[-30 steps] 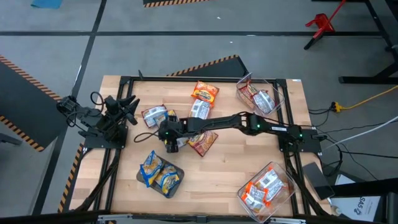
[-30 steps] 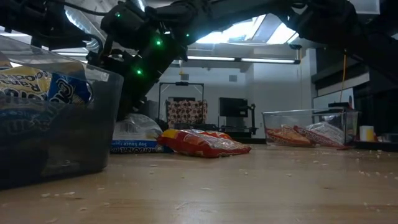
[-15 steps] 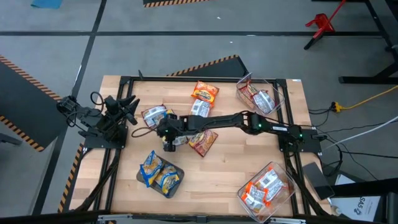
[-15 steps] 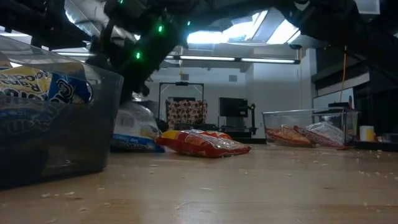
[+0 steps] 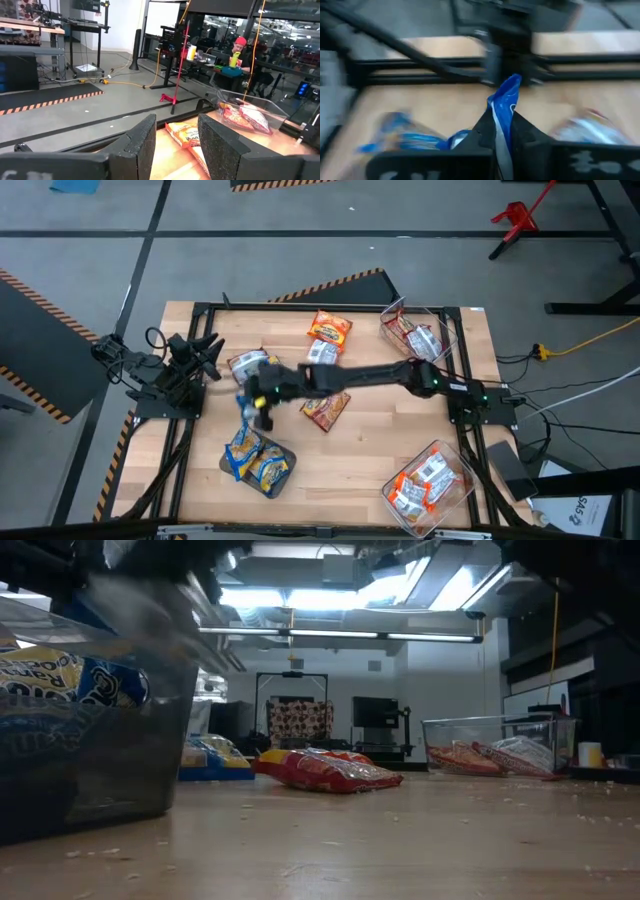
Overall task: Sort Maruchan noodles
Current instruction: Put the blue noodle pack into the black bin
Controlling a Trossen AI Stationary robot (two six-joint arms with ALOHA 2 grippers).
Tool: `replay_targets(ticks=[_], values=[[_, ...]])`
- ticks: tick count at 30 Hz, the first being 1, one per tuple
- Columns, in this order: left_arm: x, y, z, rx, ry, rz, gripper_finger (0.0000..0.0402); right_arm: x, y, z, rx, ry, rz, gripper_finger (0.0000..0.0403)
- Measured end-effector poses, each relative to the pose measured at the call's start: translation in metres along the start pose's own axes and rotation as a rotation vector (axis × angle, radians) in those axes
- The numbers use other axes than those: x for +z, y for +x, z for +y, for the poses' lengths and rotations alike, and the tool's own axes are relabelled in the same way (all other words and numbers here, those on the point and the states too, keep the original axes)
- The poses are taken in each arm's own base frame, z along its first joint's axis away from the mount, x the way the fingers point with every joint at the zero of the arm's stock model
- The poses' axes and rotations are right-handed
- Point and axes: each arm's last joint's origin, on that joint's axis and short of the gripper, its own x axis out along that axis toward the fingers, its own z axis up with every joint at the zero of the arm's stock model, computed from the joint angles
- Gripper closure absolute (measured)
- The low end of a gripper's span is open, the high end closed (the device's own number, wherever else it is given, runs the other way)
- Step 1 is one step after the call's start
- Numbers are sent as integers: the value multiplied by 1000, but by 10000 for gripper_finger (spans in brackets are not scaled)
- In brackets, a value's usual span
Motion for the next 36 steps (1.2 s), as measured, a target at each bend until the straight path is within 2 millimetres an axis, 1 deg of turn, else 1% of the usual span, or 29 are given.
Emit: replay_targets(ticks=[2, 7, 10, 13, 17, 21, 25, 36], values=[[0, 0, 0, 0, 0, 0, 262, 3, 0, 21, 56, -19, -40, 401], [0, 0, 0, 0, 0, 0, 262, -3, -2, 69, 135, -88, -33, 402], [0, 0, 0, 0, 4, 1, 262, -6, -4, 87, 161, -99, -22, 402], [0, 0, 0, -3, 6, 2, 262, -10, -6, 100, 177, -95, -1, 402], [-1, 0, -1, -23, -1, 7, 262, -22, -6, 111, 162, -81, 87, 403], [-1, 0, -1, -41, -2, 11, 262, -32, -4, 119, 173, -84, 132, 403], [-1, 0, -1, -41, -2, 11, 262, -35, -6, 125, 218, -90, 159, 403], [-1, 0, -1, -33, -1, 9, 262, -35, -7, 127, 268, -87, 163, 403]])
